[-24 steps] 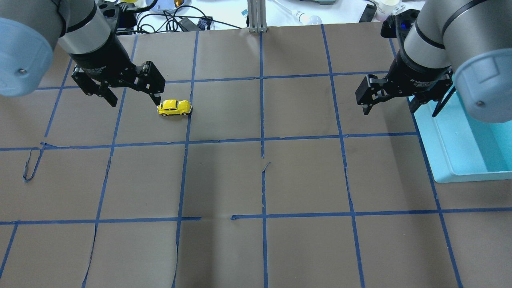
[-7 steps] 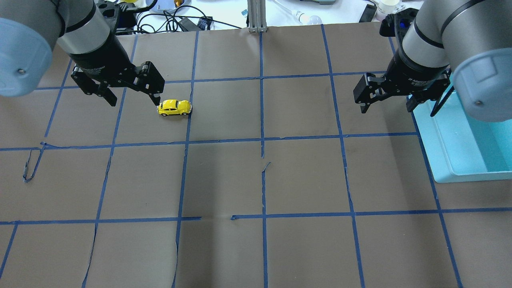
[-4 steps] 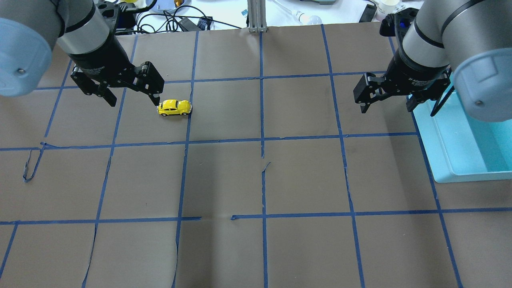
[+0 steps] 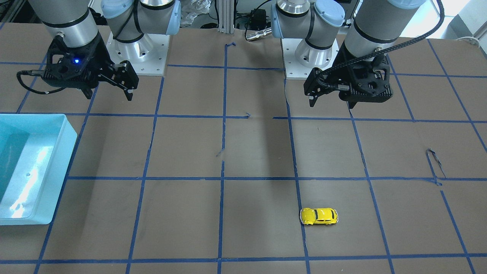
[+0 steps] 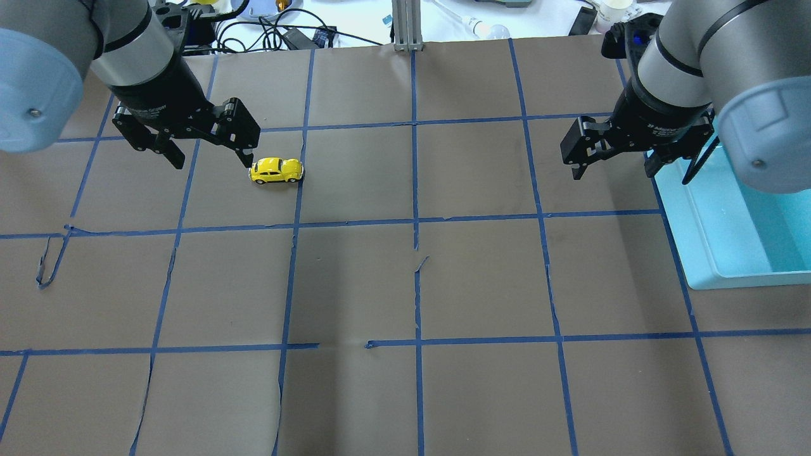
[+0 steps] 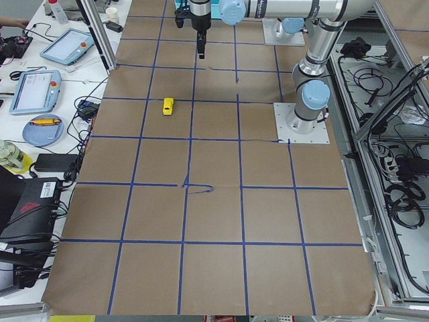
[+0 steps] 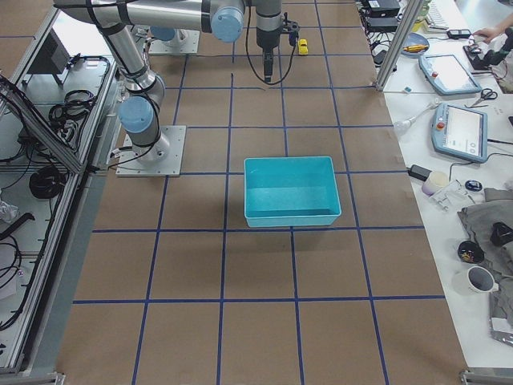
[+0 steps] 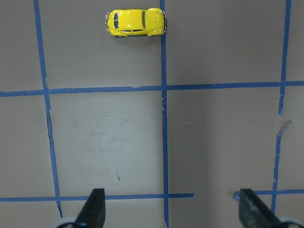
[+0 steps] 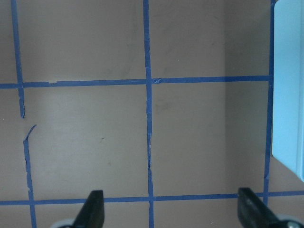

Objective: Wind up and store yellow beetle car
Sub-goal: 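Lower the left gripper down over the yellow beetle car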

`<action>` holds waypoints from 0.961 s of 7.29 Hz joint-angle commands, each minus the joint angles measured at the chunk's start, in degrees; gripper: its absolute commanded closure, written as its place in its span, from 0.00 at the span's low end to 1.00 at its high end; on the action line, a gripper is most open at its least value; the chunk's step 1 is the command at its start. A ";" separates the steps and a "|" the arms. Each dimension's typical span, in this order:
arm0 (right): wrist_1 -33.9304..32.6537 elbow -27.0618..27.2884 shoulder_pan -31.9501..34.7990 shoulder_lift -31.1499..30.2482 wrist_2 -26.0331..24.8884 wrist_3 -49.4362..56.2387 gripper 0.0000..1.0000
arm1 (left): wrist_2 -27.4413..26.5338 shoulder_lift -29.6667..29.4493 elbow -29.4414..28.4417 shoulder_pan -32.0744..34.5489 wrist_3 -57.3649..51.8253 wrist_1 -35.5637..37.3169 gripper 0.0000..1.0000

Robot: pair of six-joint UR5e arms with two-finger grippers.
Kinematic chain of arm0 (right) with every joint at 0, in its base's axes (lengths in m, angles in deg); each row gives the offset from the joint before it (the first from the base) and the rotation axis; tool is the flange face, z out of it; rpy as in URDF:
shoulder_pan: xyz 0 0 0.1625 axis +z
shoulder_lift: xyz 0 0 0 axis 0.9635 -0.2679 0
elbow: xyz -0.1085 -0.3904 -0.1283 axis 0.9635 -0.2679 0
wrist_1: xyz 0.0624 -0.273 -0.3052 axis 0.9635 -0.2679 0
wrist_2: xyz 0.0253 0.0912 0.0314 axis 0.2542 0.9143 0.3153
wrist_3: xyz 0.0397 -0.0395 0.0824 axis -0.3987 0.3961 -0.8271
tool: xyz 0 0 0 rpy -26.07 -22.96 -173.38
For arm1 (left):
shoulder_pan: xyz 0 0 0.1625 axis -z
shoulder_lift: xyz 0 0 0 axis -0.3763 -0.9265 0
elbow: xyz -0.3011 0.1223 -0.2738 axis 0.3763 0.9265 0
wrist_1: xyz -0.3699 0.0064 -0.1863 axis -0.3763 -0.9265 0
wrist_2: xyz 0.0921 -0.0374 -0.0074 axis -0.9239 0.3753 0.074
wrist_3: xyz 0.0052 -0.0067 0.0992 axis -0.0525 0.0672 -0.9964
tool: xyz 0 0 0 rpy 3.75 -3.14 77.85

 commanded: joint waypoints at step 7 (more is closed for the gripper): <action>0.00 0.16 0.01 0.13 -0.15 -0.26 0.00 | 0.07 -16.34 -2.60 -0.62 -45.15 20.01 0.00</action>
